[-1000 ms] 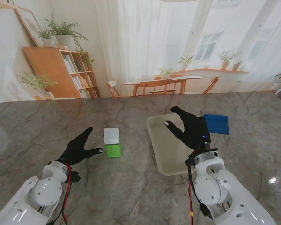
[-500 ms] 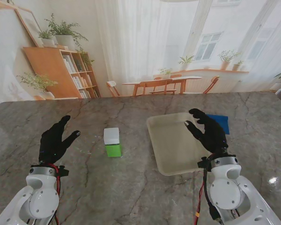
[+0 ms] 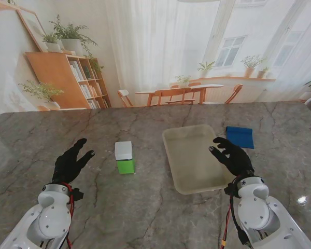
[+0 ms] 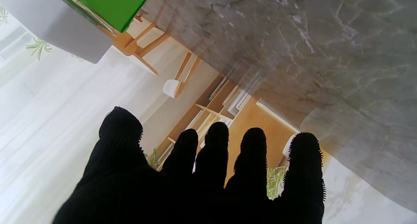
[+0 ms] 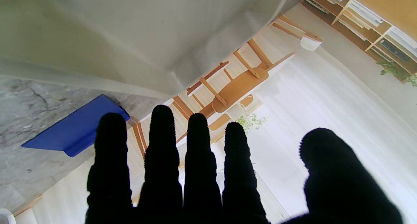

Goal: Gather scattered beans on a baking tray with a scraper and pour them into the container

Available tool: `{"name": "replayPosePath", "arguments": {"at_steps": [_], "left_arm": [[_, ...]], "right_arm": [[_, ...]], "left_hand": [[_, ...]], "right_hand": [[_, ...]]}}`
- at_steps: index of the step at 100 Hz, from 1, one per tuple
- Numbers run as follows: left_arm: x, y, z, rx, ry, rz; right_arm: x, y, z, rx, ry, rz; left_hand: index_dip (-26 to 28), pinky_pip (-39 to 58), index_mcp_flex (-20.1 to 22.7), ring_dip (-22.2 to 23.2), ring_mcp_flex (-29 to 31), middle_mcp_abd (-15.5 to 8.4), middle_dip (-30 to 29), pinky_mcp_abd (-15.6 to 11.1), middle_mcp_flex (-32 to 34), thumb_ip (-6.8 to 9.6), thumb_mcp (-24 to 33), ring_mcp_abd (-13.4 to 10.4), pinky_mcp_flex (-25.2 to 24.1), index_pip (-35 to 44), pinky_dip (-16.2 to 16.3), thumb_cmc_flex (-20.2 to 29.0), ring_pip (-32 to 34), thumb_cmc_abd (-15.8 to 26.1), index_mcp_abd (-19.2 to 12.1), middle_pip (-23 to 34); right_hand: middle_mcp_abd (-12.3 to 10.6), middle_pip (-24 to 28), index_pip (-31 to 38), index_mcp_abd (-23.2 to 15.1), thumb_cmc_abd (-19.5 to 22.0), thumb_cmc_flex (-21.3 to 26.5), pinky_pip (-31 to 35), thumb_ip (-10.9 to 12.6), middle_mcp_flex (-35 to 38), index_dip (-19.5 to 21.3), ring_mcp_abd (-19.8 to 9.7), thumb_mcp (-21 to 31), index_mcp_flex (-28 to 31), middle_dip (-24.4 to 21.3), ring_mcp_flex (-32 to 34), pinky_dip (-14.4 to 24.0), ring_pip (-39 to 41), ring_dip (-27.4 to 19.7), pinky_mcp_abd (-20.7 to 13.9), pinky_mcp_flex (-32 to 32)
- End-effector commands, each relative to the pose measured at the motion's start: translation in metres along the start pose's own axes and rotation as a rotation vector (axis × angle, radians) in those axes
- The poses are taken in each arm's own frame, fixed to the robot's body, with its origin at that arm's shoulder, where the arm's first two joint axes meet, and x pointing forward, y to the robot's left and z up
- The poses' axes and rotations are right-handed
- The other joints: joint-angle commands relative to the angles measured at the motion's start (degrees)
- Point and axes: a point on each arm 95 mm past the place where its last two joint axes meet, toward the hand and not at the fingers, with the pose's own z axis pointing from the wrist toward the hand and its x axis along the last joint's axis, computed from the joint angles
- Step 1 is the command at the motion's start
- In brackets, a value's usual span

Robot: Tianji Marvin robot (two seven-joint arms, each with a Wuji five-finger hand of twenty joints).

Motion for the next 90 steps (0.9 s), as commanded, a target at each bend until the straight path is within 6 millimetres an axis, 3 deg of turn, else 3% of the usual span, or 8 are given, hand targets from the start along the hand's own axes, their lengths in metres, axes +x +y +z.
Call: {"name": "replayPosePath", "arguments": {"at_steps": [1, 47, 90], "left_arm": [[-0.0018, 0.0073, -0.0039, -0.028, -0.014, -0.011], [0.0, 0.0104, -0.0013, -0.061, 0.005, -0.024], [0.0018, 0.0104, -0.0039, -0.06, 0.009, -0.065]], "right_arm": [[0.0, -0.0031, 0.0012, 0.013, 0.005, -0.002], [0.0005, -0.0052, 0.0017, -0.015, 0.013, -0.004], [0.0017, -0.0061, 0.0025, -0.023, 0.027, -0.006]], "left_hand": [[-0.67, -1.26, 0.77, -0.37, -0.25, -0.22, -1.66, 1.13, 0.32, 3.07, -0.26, 0.24, -1.14, -1.13, -0.84, 0.23, -0.55, 3.49, -1.22, -0.54], [-1.14, -2.4, 0.85, -0.16, -0.77, 0.06, -1.87, 0.96, 0.25, 3.02, -0.37, 0.64, -1.8, -1.25, 0.28, -0.37, -0.76, 4.58, -1.87, -0.62], [-2.55, -4.71, 1.51, -0.49, -1.4, 0.41, -2.46, 1.15, 0.05, 2.87, -0.46, 1.18, -2.25, -1.72, 0.69, -2.37, -1.16, 8.05, -2.87, -0.93]], "right_hand": [[-0.71, 0.27, 0.27, -0.76, -0.7, -0.35, -0.7, 1.52, -0.42, -1.31, -0.57, 0.86, 0.16, 0.8, -1.16, 0.48, -0.73, 0.39, -0.92, -0.92], [-0.52, 0.43, 0.53, -0.52, -0.75, -0.32, -0.72, 1.49, -0.31, -1.5, -0.35, 0.97, 0.22, 0.9, -1.08, 0.78, -0.5, 0.51, -0.42, -1.28], [-0.63, 0.64, 0.78, -0.44, -0.51, -0.29, -0.29, 1.48, 0.13, -1.6, -0.43, 0.88, 0.5, 1.04, -0.61, 1.29, -0.1, 0.77, 0.26, -1.24]]}}
